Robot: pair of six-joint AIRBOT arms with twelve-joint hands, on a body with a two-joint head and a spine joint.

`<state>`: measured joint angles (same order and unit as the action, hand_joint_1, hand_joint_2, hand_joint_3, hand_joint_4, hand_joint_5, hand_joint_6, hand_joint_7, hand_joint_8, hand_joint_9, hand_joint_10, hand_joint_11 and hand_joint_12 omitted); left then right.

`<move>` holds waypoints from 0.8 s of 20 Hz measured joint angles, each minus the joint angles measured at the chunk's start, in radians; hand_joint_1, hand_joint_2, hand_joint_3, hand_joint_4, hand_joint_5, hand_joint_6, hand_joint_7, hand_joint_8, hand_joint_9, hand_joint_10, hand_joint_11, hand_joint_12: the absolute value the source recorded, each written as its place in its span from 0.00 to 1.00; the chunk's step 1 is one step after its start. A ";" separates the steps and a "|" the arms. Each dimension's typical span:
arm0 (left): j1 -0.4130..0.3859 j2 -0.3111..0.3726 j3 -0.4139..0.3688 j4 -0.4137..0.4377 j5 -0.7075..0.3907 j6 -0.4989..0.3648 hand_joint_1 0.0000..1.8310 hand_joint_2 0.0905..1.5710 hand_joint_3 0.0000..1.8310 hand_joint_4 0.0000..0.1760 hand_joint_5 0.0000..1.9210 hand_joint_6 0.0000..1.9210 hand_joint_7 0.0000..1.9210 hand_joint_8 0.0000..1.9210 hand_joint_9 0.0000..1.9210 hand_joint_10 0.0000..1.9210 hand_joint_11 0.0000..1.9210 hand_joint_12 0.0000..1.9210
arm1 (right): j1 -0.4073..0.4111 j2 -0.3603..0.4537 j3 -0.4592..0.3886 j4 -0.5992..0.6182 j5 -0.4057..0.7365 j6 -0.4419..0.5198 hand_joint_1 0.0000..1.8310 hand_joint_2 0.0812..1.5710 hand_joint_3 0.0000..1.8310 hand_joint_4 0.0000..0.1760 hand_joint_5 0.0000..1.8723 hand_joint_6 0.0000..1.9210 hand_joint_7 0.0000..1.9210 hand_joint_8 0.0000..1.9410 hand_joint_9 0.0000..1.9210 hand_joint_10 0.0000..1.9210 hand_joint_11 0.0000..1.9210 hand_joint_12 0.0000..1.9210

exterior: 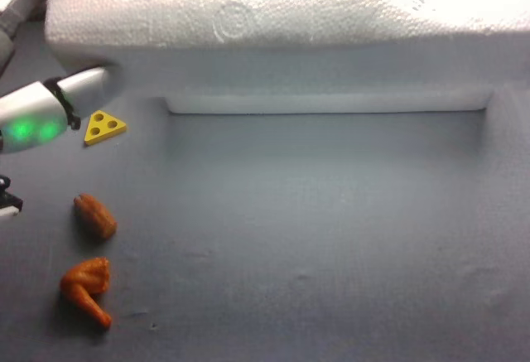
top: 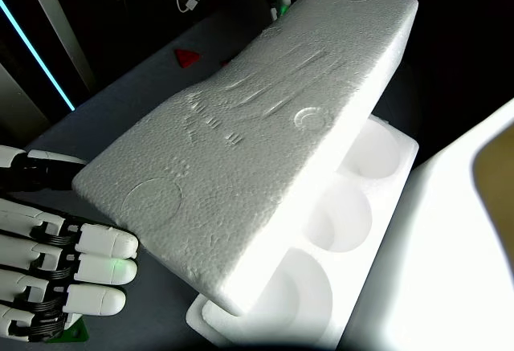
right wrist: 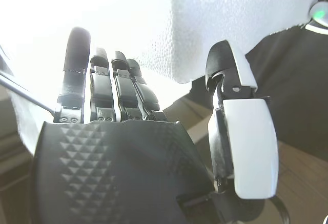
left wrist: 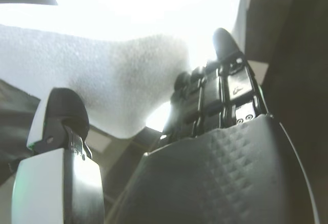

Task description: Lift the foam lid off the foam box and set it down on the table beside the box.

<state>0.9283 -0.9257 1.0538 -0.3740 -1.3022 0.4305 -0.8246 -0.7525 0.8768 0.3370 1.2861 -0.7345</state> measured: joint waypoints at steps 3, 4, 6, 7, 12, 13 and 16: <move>0.029 0.016 -0.025 0.008 -0.002 0.000 0.30 0.72 0.00 0.14 0.05 0.00 0.00 0.00 0.00 0.00 0.00 0.00 | -0.030 0.011 -0.017 -0.016 -0.003 0.010 0.23 0.82 0.00 0.00 0.00 0.05 0.00 0.00 0.00 0.06 0.00 0.98; 0.041 0.019 -0.033 0.019 0.000 -0.001 0.31 0.72 0.00 0.08 0.05 0.00 0.00 0.00 0.00 0.00 0.00 0.00 | -0.050 0.014 -0.019 -0.016 -0.005 0.022 0.23 0.82 0.00 0.00 0.00 0.03 0.00 0.00 0.00 0.05 0.00 0.94; 0.069 0.019 -0.044 0.035 0.006 -0.006 0.31 0.72 0.00 0.14 0.05 0.00 0.00 0.00 0.00 0.00 0.00 0.00 | -0.084 0.026 -0.029 -0.019 -0.012 0.034 0.24 0.80 0.00 0.00 0.00 0.05 0.00 0.00 0.00 0.06 0.00 0.91; 0.082 0.018 -0.047 0.042 0.012 -0.010 0.30 0.72 0.00 0.15 0.05 0.00 0.00 0.00 0.00 0.00 0.00 0.00 | -0.101 0.026 -0.030 -0.019 -0.011 0.046 0.26 0.78 0.00 0.00 0.00 0.05 0.00 0.00 0.00 0.03 0.00 0.85; 0.145 0.017 -0.078 0.043 0.015 -0.034 0.26 0.70 0.00 0.32 0.05 0.00 0.00 0.00 0.00 0.00 0.00 0.00 | -0.180 0.029 -0.052 -0.037 -0.024 0.085 0.27 0.81 0.00 0.00 0.00 0.03 0.00 0.00 0.00 0.00 0.00 0.48; 0.157 0.017 -0.086 0.039 0.012 -0.037 0.26 0.70 0.00 0.27 0.05 0.00 0.00 0.00 0.00 0.00 0.00 0.00 | -0.191 0.029 -0.055 -0.039 -0.026 0.093 0.28 0.81 0.00 0.00 0.00 0.05 0.00 0.00 0.00 0.00 0.00 0.21; 0.192 0.016 -0.096 0.040 0.005 -0.042 0.27 0.71 0.00 0.16 0.05 0.00 0.00 0.00 0.00 0.00 0.00 0.00 | -0.222 0.029 -0.066 -0.044 -0.031 0.103 0.24 0.80 0.00 0.00 0.00 0.02 0.00 0.00 0.00 0.00 0.00 0.00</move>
<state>1.1202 -0.9096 0.9577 -0.3340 -1.2976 0.3885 -1.0466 -0.7231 0.8108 0.2928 1.2556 -0.6312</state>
